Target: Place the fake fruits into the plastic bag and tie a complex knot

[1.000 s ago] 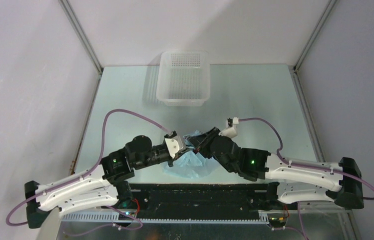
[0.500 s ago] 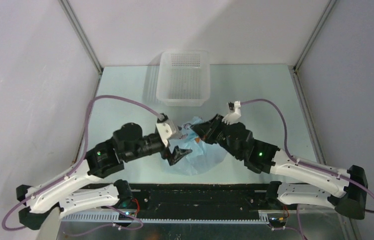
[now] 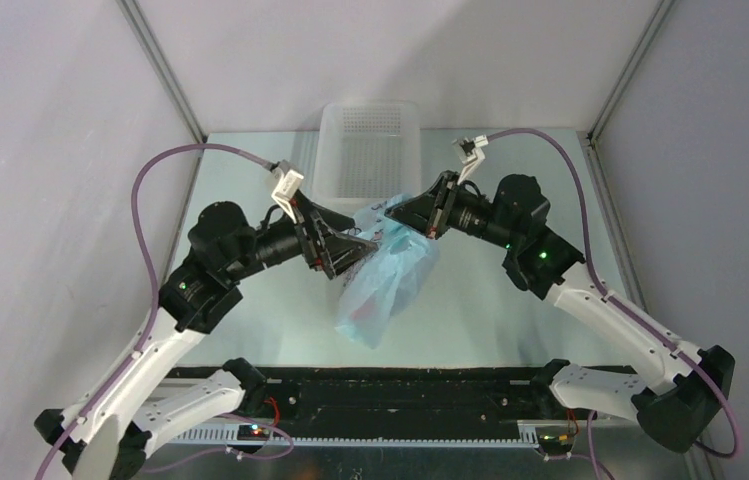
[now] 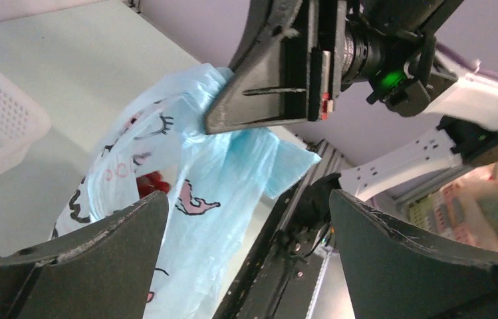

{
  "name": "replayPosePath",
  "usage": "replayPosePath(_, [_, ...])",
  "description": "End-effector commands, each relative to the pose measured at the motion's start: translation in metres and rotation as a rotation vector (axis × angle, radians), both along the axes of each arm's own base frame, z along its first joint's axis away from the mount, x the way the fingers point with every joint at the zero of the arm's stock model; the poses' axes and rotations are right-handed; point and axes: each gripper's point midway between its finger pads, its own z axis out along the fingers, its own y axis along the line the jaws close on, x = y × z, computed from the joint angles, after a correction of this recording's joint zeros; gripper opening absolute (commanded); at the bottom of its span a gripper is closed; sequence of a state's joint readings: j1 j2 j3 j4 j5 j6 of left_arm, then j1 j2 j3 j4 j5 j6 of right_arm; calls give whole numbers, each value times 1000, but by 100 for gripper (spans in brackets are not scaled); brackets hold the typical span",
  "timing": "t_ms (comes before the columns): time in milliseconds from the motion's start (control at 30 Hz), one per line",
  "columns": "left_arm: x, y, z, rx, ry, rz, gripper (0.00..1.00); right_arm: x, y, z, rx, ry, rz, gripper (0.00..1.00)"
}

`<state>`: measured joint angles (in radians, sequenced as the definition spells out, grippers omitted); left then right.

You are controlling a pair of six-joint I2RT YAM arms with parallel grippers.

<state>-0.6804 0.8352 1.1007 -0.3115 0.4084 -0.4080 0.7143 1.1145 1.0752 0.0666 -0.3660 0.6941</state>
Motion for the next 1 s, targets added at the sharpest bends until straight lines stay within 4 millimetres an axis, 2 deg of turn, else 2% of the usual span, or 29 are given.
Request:
replayPosePath(0, [-2,-5,25,-177,68,-43,98,-25,2,42,49,-174,190,0])
replayPosePath(133, [5,-3,17,-234,113,-31,96,-27,6,28,21,-187,244,0])
replayPosePath(167, [7,-3,9,-234,135,-26,95,-30,7,21,18,-180,264,0])
replayPosePath(267, [11,-3,3,-289,195,-35,88,-33,9,13,32,-195,293,0])
replayPosePath(400, [15,-6,-20,-293,262,-30,84,-35,12,-8,29,-171,326,0])
replayPosePath(600, [21,-10,-53,-272,360,-14,79,-42,17,-28,48,-123,397,0])
replayPosePath(767, [15,-16,-58,-312,419,-71,74,-44,20,-38,46,-96,431,0])
replayPosePath(967, [7,-21,-53,-352,435,-145,72,-45,22,-47,35,-71,452,0])
